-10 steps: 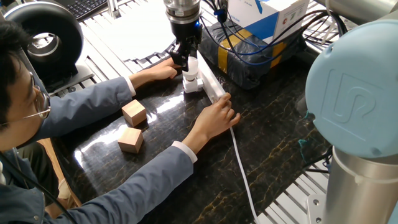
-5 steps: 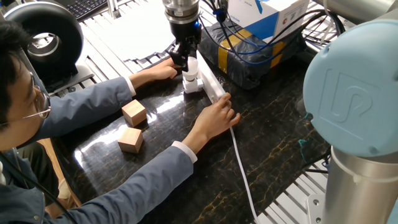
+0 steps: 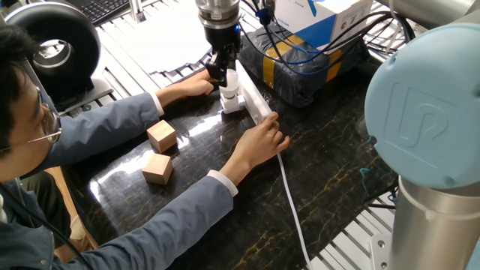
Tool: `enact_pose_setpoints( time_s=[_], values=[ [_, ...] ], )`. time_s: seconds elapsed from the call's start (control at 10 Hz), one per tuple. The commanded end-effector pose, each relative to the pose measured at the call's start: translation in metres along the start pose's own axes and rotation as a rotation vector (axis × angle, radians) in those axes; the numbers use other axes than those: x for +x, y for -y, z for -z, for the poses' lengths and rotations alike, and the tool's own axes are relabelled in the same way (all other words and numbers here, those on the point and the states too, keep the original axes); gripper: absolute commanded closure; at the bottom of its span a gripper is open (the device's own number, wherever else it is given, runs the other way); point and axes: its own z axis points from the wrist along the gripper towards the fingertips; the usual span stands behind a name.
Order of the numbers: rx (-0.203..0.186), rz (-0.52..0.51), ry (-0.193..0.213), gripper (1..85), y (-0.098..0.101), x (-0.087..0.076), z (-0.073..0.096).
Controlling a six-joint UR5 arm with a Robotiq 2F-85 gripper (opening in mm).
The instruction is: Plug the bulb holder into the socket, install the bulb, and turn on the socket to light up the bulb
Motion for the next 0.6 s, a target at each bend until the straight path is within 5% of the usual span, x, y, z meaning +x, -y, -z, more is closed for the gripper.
enact_pose_setpoints(
  time_s=[0.0,0.3,0.5],
  values=[
    [0.008,0.025,-0.002,25.7,0.0,-0.002,0.004],
    [0.016,0.15,-0.002,26.7,-0.003,-0.003,0.009],
    [-0.031,0.276,0.017,26.3,-0.019,-0.002,0.014]
  ],
)
